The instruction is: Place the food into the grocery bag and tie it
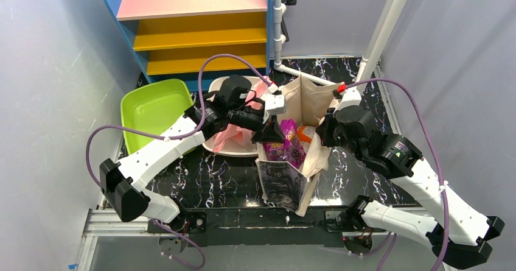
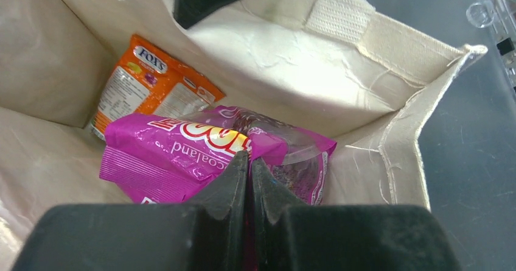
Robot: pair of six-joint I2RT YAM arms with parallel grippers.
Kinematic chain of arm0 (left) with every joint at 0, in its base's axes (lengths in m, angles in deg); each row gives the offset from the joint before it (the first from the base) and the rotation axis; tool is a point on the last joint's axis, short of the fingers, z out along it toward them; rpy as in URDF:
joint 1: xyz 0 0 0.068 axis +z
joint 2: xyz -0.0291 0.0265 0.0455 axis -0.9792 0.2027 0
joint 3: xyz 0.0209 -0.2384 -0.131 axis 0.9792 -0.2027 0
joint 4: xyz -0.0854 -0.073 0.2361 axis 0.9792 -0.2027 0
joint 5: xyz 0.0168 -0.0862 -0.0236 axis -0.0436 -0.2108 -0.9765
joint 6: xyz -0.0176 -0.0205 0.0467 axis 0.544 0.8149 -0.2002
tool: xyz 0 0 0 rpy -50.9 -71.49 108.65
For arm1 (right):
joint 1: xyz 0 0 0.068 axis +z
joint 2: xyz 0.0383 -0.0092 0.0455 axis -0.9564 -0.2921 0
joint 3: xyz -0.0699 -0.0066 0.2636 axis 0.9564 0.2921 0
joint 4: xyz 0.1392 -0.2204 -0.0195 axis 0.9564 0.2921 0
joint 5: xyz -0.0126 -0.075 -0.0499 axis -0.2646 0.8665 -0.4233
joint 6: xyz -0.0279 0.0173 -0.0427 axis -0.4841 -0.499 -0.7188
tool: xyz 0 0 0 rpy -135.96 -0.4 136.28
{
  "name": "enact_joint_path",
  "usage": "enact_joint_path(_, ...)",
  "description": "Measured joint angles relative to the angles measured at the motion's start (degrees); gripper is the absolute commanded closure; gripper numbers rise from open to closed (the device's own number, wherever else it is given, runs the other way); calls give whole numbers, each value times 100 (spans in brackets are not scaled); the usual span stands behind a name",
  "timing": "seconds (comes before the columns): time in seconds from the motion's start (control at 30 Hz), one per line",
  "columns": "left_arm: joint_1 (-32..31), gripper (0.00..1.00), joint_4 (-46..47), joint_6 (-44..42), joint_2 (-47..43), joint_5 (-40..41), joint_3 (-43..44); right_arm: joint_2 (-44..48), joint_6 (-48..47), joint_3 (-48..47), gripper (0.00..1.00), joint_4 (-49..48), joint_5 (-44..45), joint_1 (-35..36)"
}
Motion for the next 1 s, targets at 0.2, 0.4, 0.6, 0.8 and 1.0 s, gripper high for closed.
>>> enact_joint_path(0.2,-348,100,-177,-87,-170,262,-289,0,-63,4,99,2,35,0)
enact_joint_path(0.4,-632,100,-243,-87,-273,400,-507,-7,-92,11,99,2,83,0)
enact_joint_path(0.6,-787,84,-525,-85,-275,516,-573,-39,-103,13,99,-72,133,0)
enact_joint_path(0.8,-879,31,-533,4,-407,553,-680,-247,-103,11,99,-219,201,-2)
enact_joint_path(1.0,-894,2,-424,125,-680,568,-734,-317,-22,11,99,-278,201,-2)
